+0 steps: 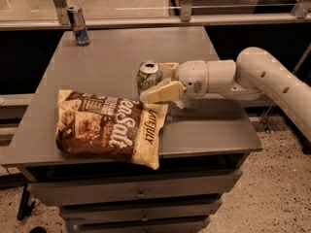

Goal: Move 7up can near brown chip bag

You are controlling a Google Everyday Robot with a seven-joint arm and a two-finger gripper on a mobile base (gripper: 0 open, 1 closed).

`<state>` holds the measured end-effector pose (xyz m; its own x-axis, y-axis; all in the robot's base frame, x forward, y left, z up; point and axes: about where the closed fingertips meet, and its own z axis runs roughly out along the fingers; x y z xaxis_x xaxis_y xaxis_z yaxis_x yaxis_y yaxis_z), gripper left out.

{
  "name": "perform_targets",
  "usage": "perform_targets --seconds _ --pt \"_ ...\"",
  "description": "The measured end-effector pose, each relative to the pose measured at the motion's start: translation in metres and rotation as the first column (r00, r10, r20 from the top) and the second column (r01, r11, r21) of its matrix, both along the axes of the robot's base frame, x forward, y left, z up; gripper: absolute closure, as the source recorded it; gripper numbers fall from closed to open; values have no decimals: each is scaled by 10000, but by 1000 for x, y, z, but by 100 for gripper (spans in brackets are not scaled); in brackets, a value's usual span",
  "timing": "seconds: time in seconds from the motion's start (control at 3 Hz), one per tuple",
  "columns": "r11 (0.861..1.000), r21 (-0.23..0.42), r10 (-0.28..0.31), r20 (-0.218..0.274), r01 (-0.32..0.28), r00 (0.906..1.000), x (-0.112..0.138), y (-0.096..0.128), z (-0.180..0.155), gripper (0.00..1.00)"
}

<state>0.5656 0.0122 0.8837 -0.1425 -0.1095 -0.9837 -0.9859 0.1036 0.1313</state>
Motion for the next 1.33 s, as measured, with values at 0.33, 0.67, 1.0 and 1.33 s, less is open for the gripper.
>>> perform_targets --seconds 0.33,0.67,1.0,1.33 --pt "10000 -42 28 63 -28 10000 -1 0 1 0" --pt "9983 -455 -352 301 365 9989 -4 -23 4 0" --pt "9813 -1022 -1529 1002 1630 9831 -9 -72 21 0" --pt "9810 -1006 -1558 987 1656 9828 -10 -75 22 0"
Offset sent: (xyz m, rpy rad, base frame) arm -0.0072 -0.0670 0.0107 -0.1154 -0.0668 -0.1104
